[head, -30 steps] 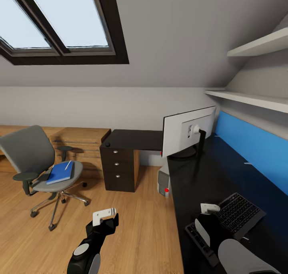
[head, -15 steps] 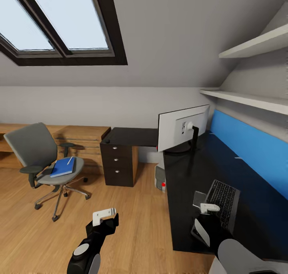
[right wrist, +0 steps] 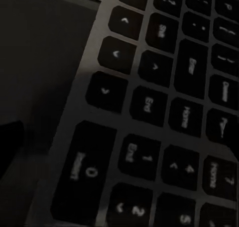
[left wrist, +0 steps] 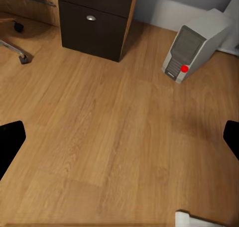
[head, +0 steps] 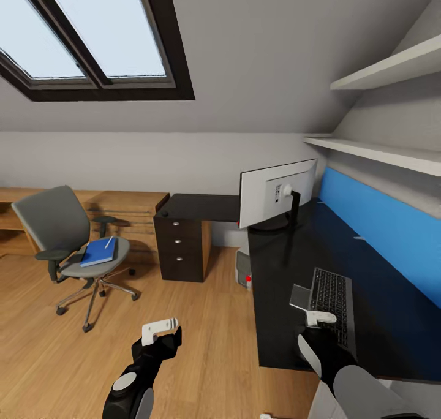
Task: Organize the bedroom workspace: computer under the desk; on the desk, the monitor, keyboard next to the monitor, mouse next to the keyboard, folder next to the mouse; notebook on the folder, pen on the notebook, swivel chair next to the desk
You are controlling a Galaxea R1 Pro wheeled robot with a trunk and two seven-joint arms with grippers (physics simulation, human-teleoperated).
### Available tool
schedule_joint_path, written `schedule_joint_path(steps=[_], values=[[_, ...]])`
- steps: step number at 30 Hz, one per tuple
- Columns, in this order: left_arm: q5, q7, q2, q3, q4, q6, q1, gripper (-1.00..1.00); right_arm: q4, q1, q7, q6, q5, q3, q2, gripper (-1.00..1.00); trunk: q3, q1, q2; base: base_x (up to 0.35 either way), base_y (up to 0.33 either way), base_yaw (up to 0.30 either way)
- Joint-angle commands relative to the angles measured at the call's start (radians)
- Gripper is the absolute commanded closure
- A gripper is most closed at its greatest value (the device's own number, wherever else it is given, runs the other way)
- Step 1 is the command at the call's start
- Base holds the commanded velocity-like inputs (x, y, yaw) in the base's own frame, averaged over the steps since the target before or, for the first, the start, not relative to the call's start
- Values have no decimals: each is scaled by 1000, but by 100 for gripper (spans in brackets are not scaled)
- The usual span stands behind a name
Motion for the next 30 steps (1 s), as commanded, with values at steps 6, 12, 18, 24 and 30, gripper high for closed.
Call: schedule_joint_path(steps=[6, 12, 18, 24, 30], values=[[12, 9, 0, -1, -1, 4, -1, -100, -2, 0, -7, 5, -10, 10, -1, -100, -1, 0, -1, -147, -53, 0], [12, 9, 0, -1, 0, 4, -1, -100, -3, 0, -7, 3, -10, 10, -1, -100, -1, 0, -1, -155, -66, 0], [12, 9, 0, -1, -1, 4, -1, -100, -3, 0, -6, 0, -10, 10, -1, -100, -1, 0, -1, -120, -84, 0], [12, 9, 0, -1, -1, 4, -1, -100, -4, 0, -5, -1, -10, 10, -1, -100, -1, 0, -1, -71, -54, 0], [12, 9, 0, -1, 0, 4, -1, -100, -8, 0, -5, -9, -10, 11, -1, -100, 5, -8, 13, -8, -6, 0]])
